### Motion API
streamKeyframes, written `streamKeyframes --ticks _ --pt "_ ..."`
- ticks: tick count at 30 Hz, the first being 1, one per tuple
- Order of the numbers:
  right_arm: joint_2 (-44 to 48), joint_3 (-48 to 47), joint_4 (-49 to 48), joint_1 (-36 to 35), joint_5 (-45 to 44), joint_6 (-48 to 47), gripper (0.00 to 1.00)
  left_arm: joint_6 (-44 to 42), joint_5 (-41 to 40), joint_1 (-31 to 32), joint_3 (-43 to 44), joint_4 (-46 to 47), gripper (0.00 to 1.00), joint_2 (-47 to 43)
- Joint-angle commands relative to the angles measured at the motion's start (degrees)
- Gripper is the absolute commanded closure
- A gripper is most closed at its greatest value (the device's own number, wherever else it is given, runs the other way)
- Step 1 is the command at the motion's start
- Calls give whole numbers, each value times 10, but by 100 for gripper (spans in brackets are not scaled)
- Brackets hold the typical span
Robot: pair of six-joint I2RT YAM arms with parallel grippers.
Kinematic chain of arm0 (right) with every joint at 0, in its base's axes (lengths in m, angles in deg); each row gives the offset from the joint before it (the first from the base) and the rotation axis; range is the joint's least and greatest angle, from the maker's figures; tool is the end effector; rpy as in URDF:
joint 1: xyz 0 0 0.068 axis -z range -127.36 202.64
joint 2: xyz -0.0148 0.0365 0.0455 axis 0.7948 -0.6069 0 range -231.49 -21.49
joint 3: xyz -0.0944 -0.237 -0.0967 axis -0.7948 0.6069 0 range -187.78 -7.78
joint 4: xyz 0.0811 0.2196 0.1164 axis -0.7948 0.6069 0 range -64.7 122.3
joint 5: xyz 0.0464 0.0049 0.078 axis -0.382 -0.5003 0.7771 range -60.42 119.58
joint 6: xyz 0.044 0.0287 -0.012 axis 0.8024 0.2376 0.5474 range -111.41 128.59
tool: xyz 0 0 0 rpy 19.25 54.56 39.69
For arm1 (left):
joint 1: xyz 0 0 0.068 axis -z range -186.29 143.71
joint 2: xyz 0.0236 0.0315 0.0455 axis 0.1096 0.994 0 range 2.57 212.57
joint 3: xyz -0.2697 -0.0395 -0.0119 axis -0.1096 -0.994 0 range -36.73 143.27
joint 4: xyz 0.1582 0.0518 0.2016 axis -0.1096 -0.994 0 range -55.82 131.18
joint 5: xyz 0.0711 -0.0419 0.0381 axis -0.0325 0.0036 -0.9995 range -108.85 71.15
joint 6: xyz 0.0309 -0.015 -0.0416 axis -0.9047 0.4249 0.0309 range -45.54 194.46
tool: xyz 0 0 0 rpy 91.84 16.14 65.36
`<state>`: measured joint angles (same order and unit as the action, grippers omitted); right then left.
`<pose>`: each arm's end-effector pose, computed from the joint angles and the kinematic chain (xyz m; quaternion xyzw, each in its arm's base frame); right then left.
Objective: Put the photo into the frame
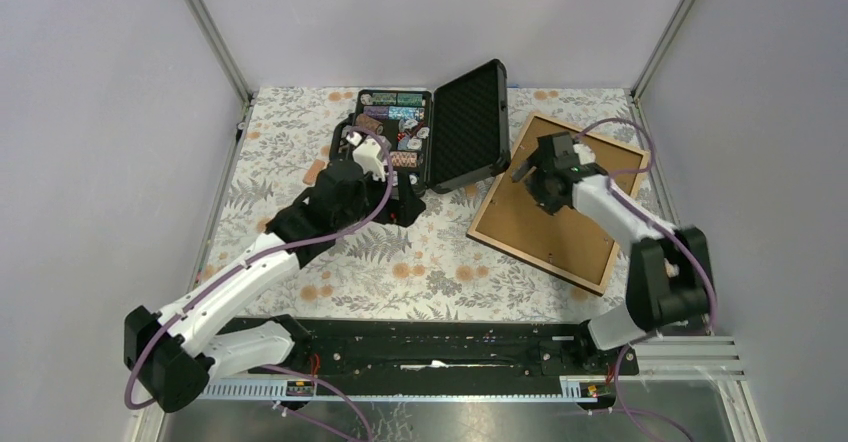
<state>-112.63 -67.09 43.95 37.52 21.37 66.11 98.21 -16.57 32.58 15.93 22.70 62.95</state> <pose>0.3243 0.0824 0.2150 0.3621 0.8664 0.1454 0.3116 0.1849 -0.1508 0.3212 0.1221 0.8400 -0.2890 0.4426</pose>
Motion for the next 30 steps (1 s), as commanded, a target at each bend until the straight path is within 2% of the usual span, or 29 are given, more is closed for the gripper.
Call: streamKeyframes --ticks 1,2,5,7,11,17,23,27,30 --pt "119 60 92 14 -74 -202 7 60 83 -2 -18 66 7 25" --pt "137 75 115 16 -80 -221 1 81 102 -2 -24 86 7 36" --pt "186 124 137 33 -71 -243 0 153 156 6 -60 162 6 74" --pt "217 157 123 57 -52 -247 0 195 166 35 -75 210 5 111" --pt "243 202 89 126 28 -235 0 236 133 106 -68 267 4 193" --pt "226 265 65 128 80 -213 2 250 112 165 7 298 5 322" --pt "227 268 115 126 118 -175 1 284 119 171 37 348 6 420" --pt "267 333 98 119 187 -128 0 281 124 164 69 349 8 482" --pt "303 379 95 78 206 -95 0 288 139 135 72 368 9 511"
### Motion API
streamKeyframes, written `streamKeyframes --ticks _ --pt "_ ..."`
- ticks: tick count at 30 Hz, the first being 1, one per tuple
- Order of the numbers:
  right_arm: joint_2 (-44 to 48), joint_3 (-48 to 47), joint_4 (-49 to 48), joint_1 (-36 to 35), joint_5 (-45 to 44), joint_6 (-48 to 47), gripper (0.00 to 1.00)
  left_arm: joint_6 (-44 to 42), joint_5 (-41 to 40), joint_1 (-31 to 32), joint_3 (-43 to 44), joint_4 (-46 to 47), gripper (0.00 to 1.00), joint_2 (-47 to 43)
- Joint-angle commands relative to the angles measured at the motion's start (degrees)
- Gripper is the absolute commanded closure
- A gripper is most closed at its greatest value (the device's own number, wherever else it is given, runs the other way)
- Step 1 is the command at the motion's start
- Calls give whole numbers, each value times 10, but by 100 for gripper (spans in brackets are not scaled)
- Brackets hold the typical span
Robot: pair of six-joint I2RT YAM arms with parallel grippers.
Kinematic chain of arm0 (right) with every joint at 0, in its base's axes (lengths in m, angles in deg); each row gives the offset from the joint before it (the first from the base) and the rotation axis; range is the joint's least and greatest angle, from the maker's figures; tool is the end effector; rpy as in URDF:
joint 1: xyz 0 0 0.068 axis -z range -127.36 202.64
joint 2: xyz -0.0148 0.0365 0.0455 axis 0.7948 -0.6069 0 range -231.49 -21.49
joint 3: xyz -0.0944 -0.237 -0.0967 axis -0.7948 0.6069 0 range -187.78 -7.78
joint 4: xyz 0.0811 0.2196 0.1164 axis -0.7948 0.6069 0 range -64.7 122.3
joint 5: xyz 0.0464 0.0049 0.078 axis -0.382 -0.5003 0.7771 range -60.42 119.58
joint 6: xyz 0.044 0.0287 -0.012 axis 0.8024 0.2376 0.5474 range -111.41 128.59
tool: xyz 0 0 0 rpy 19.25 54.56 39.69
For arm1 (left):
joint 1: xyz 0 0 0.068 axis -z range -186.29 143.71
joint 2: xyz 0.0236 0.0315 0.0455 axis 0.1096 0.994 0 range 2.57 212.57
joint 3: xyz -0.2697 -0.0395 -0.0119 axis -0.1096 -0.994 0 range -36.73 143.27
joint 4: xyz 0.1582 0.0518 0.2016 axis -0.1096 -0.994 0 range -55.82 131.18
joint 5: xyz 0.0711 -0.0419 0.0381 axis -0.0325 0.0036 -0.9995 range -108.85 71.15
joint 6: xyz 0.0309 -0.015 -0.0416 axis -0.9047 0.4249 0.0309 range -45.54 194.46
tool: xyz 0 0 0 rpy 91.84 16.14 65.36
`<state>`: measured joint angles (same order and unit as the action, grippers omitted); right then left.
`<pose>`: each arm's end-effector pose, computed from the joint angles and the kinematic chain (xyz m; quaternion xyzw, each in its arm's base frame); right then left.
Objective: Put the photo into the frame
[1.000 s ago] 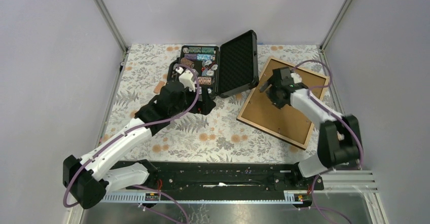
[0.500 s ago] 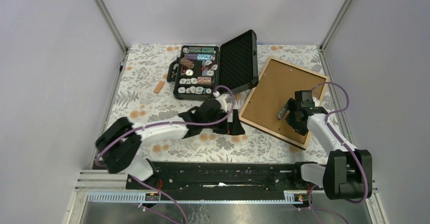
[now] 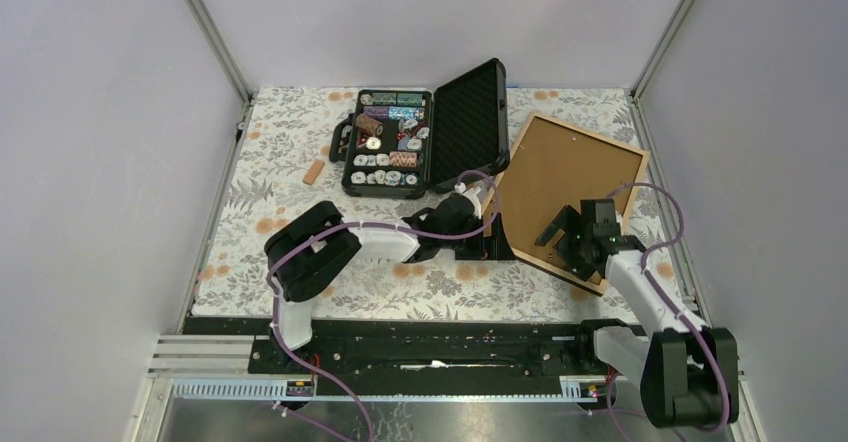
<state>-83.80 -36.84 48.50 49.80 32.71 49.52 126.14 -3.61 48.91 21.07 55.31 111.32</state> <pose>0.1953 0.0116 0.1719 0.3049 0.9073 0.1318 0.2579 0.2163 -0.3276 0.1462 0.0866 0.8841 -0.4270 0.1690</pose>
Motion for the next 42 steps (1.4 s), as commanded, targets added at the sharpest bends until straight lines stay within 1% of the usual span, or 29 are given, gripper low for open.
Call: streamKeyframes --ticks 1,3,6,11,14,18,22,26,29,31,34,37,42 --pt "29 85 53 -67 88 83 0 17 20 -41 16 57 10 34" --pt "60 96 58 -108 82 106 0 27 36 -64 12 72 12 43" --pt "92 108 64 -145 85 130 0 13 37 -76 23 59 12 52" --pt "111 119 57 -162 116 121 1 -4 22 -86 29 39 13 50" --pt "122 131 35 -170 141 94 6 -22 12 -90 43 16 13 49" --pt "106 111 18 -171 100 68 7 -31 11 -92 68 -1 13 66" --pt "37 52 8 -171 37 42 6 -10 44 -109 76 16 15 83" --pt "-13 10 6 -171 -27 19 5 -17 42 -119 70 2 16 73" --pt "-17 0 -7 -171 -55 18 5 -15 45 -119 60 1 16 70" --pt "-13 4 -32 -171 -53 15 6 -6 51 -119 47 14 16 68" --pt "4 30 -87 -171 -57 22 11 7 53 -119 19 34 17 60" --pt "19 38 -106 -171 -70 28 15 16 53 -119 -4 45 18 51" --pt "11 33 -119 -171 -98 17 17 20 51 -113 -14 50 20 41"
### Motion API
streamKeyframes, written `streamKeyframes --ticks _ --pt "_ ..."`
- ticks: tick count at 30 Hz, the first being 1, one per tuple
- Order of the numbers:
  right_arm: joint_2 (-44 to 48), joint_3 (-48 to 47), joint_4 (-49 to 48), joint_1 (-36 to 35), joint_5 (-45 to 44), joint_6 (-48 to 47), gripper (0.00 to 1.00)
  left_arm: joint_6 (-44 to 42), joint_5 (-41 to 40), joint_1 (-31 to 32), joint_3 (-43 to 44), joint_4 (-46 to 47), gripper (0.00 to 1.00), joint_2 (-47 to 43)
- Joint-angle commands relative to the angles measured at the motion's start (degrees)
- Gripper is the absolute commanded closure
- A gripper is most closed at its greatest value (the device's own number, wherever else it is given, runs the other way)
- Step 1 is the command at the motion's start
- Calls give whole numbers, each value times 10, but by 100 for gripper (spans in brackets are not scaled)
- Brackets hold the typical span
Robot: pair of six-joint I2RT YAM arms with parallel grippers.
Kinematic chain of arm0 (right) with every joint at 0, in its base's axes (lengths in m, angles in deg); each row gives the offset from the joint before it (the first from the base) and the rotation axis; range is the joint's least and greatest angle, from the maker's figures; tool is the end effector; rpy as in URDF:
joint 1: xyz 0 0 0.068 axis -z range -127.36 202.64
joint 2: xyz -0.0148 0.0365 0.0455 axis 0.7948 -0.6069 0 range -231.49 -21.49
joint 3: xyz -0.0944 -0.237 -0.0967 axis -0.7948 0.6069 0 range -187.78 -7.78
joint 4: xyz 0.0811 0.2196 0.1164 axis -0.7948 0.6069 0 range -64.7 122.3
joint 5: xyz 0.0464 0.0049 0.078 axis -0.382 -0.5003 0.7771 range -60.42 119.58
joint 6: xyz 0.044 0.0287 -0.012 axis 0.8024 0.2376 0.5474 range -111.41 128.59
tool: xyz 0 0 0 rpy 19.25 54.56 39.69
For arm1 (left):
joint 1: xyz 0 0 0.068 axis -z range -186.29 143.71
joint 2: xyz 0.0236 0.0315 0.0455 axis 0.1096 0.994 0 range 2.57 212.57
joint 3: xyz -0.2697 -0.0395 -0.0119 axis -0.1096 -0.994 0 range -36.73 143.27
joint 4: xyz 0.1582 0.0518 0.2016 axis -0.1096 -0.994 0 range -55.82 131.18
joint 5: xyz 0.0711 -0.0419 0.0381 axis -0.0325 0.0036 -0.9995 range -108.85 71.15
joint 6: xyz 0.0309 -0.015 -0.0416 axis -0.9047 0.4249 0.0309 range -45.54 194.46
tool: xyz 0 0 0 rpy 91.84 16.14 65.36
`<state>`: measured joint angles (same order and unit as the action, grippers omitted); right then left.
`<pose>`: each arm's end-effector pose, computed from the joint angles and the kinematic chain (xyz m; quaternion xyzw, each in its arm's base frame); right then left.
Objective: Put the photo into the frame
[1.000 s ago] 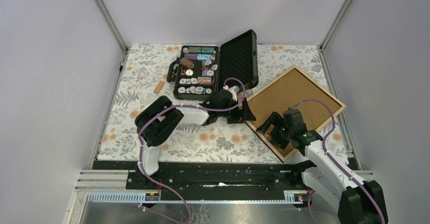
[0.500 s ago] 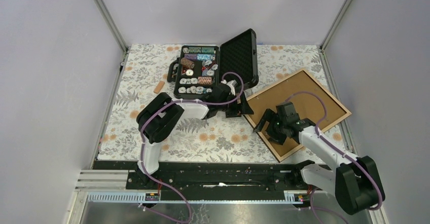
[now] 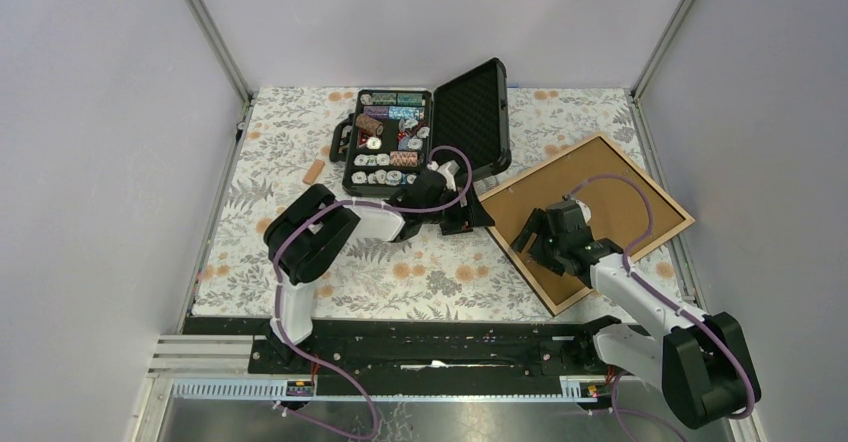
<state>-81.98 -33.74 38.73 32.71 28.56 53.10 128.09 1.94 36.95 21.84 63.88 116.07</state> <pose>0.1875 0.0673 0.1725 0.2019 0.9113 0.1842 0.3079 0.2870 -0.2872 0.1324 0.0089 0.8656 -0.4604 0.1970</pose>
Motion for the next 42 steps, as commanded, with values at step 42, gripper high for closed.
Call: streamKeyframes --ticks 42 --pt "-76 -49 38 43 107 -104 27 -3 -4 33 23 -45 21 29"
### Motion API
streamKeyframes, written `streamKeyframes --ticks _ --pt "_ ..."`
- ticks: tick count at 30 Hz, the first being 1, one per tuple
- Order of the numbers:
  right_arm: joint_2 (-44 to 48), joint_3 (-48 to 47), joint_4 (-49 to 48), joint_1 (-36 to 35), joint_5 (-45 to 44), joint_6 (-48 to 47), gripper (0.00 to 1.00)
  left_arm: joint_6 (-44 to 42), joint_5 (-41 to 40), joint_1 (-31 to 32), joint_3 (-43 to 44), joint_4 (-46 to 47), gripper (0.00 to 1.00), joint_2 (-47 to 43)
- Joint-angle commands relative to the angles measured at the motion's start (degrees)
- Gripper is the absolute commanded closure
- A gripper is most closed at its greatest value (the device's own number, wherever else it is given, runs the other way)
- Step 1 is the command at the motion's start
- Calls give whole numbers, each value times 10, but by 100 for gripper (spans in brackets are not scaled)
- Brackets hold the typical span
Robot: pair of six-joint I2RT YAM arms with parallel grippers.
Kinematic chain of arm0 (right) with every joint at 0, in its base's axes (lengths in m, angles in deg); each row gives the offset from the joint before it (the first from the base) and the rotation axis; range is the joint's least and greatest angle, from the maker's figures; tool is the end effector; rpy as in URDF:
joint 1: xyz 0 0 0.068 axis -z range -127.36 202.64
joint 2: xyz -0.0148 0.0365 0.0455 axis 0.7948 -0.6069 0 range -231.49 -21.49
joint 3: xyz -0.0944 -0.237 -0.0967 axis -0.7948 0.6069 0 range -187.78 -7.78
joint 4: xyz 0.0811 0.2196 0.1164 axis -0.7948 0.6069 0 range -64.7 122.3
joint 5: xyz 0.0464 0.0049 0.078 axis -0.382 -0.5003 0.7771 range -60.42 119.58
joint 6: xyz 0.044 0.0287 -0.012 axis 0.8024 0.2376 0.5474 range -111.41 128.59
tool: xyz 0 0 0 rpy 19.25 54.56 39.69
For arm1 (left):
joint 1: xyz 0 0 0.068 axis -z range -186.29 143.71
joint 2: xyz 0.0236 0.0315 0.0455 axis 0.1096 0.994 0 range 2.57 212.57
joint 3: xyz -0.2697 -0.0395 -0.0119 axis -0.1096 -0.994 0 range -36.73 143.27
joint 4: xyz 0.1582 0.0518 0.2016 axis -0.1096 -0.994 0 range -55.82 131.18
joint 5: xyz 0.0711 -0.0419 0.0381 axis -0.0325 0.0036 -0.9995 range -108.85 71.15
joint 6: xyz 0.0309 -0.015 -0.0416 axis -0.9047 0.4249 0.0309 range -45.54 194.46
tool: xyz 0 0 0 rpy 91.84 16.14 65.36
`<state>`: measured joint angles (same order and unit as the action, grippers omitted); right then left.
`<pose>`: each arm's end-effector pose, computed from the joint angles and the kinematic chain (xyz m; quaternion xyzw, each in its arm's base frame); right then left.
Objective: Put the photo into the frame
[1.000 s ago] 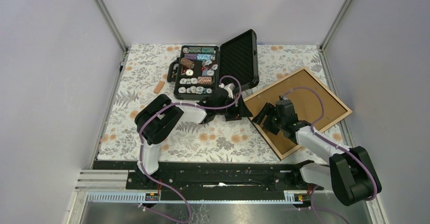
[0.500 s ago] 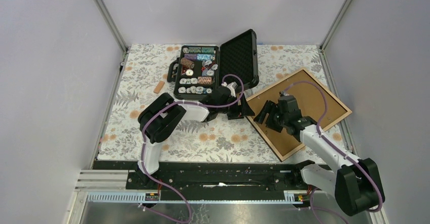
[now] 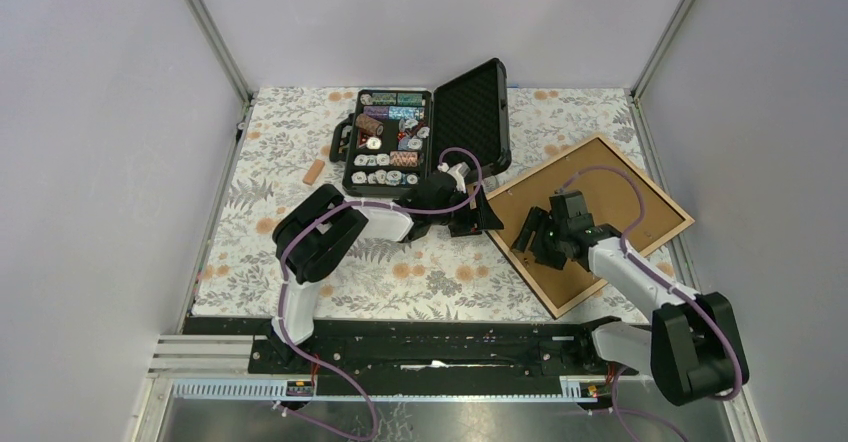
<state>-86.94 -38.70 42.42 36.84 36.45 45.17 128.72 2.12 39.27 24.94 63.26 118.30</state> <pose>0.2047 0.0624 0.1785 0.1507 0.9309 0.1955 0.2692 0.2835 -0.3073 0.1315 0.0228 0.8641 -0.4673 0.1853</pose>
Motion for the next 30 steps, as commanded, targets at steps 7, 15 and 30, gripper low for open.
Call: streamKeyframes --ticks 7,15,30 --pt "-55 15 -28 2 98 -48 32 -10 -3 9 -2 -39 21 14" --pt "-53 25 4 2 144 -39 34 -12 -1 5 -2 -36 21 15" --pt "-24 -7 125 2 80 -7 33 -32 -1 0 8 -55 21 5"
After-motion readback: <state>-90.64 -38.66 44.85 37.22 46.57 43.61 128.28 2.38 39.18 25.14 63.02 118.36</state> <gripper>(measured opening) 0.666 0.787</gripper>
